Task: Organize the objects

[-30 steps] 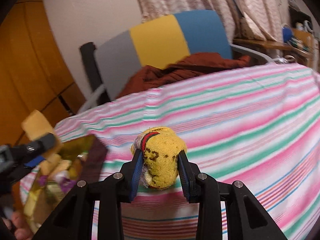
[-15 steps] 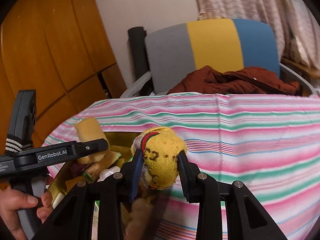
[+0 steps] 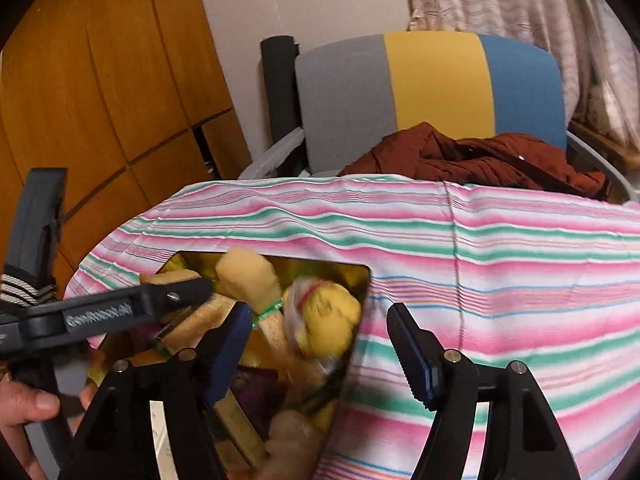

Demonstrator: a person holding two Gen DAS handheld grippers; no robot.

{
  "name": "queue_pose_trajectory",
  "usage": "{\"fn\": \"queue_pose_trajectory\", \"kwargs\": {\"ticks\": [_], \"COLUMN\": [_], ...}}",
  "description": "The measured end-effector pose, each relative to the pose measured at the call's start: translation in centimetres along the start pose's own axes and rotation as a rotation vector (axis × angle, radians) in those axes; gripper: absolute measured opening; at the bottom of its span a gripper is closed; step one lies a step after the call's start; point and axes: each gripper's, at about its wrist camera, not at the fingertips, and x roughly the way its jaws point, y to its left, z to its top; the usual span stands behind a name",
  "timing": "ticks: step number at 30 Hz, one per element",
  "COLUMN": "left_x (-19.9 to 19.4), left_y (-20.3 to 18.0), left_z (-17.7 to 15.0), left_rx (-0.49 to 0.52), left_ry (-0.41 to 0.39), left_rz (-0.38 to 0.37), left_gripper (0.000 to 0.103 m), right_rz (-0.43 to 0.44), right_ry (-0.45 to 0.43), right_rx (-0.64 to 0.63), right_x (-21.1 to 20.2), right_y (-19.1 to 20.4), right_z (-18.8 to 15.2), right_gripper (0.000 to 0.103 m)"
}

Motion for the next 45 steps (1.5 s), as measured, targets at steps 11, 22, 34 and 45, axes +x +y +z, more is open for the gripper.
{"fn": "queue_pose_trajectory", "kwargs": {"ticks": [11,22,34,45], "left_x": [-5.8,-10.4,-13.1,-13.1], "left_y": [0.1,1.5,3.5,2.6], "left_z": [-3.7,-6.0,-6.7,-7.2], "left_rx": [0.063,0.097,0.037,0.043], "left_ry": [-0.091,-0.117,-0.141,-0.138], "left_rz": [0.068,0.178,0.257,0.283], "left_gripper": [0.071,0.071,0.071,0.071], "right_rz": [-0.012,-0.035,-0.154,-0.227], "right_ry": [0.054,0.04,0.112,0.11], "right_rx": [0.061,-0.032,-0.014,0.015], "right_x": [-2.7,-6.4,-6.2,-6.7], "right_y": [0.0,5.5,7.5,7.7], "right_z": [-1.3,-1.0,-2.5,-3.3], "right_gripper": [0.077,0.101,0.103,0.103]}}
